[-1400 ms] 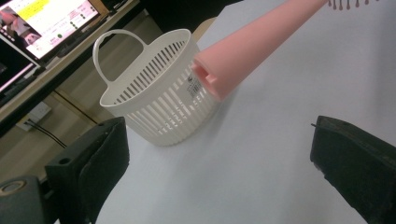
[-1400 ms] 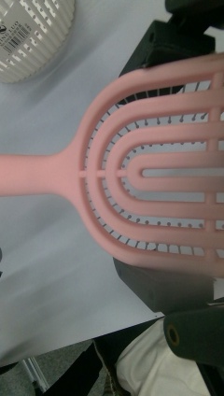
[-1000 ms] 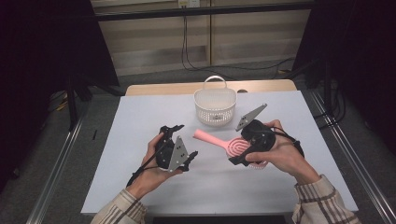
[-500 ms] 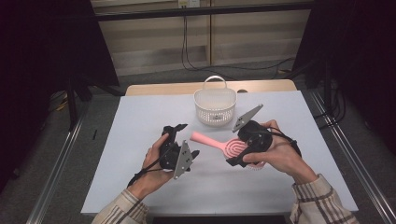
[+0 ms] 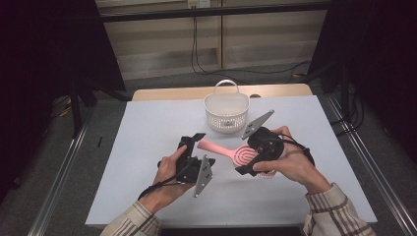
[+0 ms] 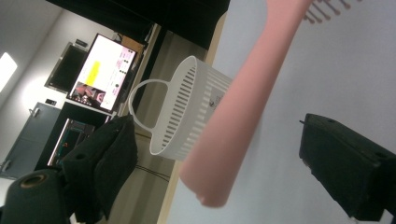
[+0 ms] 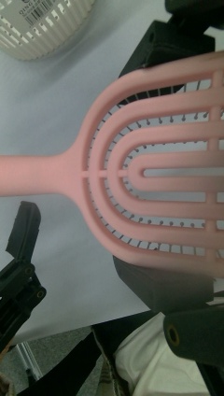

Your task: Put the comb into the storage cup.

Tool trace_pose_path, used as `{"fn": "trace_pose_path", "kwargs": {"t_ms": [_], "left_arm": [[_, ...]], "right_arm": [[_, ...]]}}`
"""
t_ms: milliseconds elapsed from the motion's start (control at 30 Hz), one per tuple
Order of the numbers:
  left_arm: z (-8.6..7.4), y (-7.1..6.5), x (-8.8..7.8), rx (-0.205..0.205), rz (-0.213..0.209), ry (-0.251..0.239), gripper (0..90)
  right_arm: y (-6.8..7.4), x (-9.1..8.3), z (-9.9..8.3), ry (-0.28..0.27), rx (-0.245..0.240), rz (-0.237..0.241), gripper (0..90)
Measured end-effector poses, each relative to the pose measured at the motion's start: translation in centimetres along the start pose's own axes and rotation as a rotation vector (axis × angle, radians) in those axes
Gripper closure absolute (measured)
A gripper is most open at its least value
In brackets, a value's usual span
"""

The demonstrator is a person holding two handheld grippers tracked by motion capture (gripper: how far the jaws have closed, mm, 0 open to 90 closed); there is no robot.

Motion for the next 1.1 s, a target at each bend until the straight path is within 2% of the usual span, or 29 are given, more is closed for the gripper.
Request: {"fn": "trace_pose_path", "kwargs": {"t_ms": [67,133,167,433,533,733,800,900,933,1100], "left_arm": [[0.3,-0.2,0.1,0.035,0.003,-0.004,13.8],[0.5,-0.5,0.2,0.026,-0.003,-0.006,14.8],[0.5,-0.6,0.3,0.038,0.001,-0.004,14.8],[0.9,-1.1,0.5,0.097,0.064,0.012,23.0],[1.0,-1.4,0.6,0.082,0.06,0.013,26.0],[1.1,-1.5,0.8,0.086,0.063,0.027,31.9],[1.1,-1.4,0.7,0.073,0.064,0.024,33.4],[1.1,-1.3,0.7,0.089,0.087,0.023,35.9],[1.1,-1.3,0.7,0.075,0.082,0.023,37.2],[1.3,-1.6,0.7,0.083,0.085,0.024,45.1]], "right_arm": [[0.0,0.1,0.1,0.001,0.001,0.0,19.5],[0.0,0.2,0.2,-0.001,0.0,0.001,19.5],[0.1,0.2,0.2,-0.003,-0.002,0.002,19.5],[0.2,0.5,0.5,0.0,-0.003,0.008,19.5],[0.3,0.6,0.7,0.001,-0.006,0.01,19.5],[0.5,0.8,1.1,-0.006,-0.015,0.014,19.5],[0.6,1.1,1.2,-0.002,-0.017,0.016,19.5],[0.7,1.4,1.4,0.002,-0.012,0.021,19.5],[0.8,1.5,1.4,0.001,-0.016,0.021,19.5],[1.0,1.7,1.6,0.003,-0.017,0.025,19.5]]}}
Point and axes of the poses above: each handheld gripper's, and its own axes: x roughly forward along the jaws, z roughly out of its top, y roughly to its left, the point moved 6 cm from there along x, roughly forward along the jaws, and after that the axes turned 2 degrees about -x, right-handed, at the moved point
